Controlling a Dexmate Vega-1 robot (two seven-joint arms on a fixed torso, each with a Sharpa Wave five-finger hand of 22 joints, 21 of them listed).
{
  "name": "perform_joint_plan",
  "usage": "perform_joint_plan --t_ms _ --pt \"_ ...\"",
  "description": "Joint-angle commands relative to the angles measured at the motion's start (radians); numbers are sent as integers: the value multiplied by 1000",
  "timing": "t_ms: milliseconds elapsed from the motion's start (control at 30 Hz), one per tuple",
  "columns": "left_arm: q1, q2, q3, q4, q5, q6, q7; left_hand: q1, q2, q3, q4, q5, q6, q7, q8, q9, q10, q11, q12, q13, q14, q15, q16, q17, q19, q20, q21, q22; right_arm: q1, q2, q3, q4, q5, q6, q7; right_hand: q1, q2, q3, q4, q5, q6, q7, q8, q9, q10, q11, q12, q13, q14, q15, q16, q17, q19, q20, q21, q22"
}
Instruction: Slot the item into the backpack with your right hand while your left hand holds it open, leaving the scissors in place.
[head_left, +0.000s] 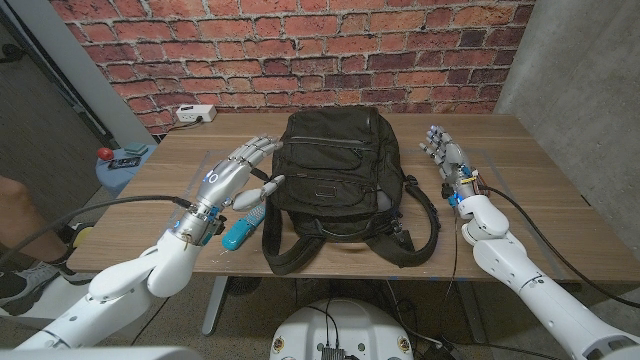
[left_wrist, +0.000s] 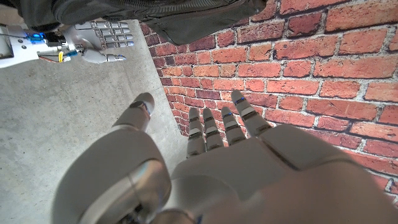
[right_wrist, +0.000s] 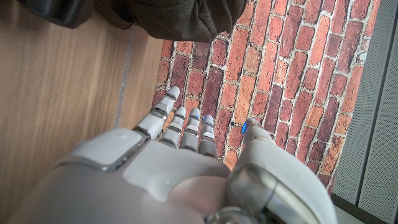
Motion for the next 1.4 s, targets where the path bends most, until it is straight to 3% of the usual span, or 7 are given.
perform_joint_plan --t_ms 33,1000,1400 --pt "31 32 50 3 107 104 139 3 -11 -3 0 7 10 -1 1 4 5 -3 6 5 15 0 1 2 14 4 1 6 -4 -8 3 -5 8 -8 8 2 4 6 -2 4 8 4 0 1 3 6 6 2 10 -40 5 4 9 -44 4 4" --pt "145 172 103 -40 157 312 275 -9 -19 -12 11 4 -14 14 -17 8 -22 15 5 13 26 12 -7 6 15 5 -8 8 -48 -16 23 -29 23 15 14 1 4 8 -3 4 8 4 -1 1 2 6 7 3 12 -37 7 3 11 -43 4 4" --pt "121 220 152 -18 210 372 324 7 -10 -3 6 7 -32 12 -24 10 -27 14 9 17 27 13 -9 6 9 6 -15 9 -58 -7 27 -17 32 36 25 1 4 9 -4 4 8 5 -1 1 2 6 7 3 12 -39 8 3 11 -44 3 4"
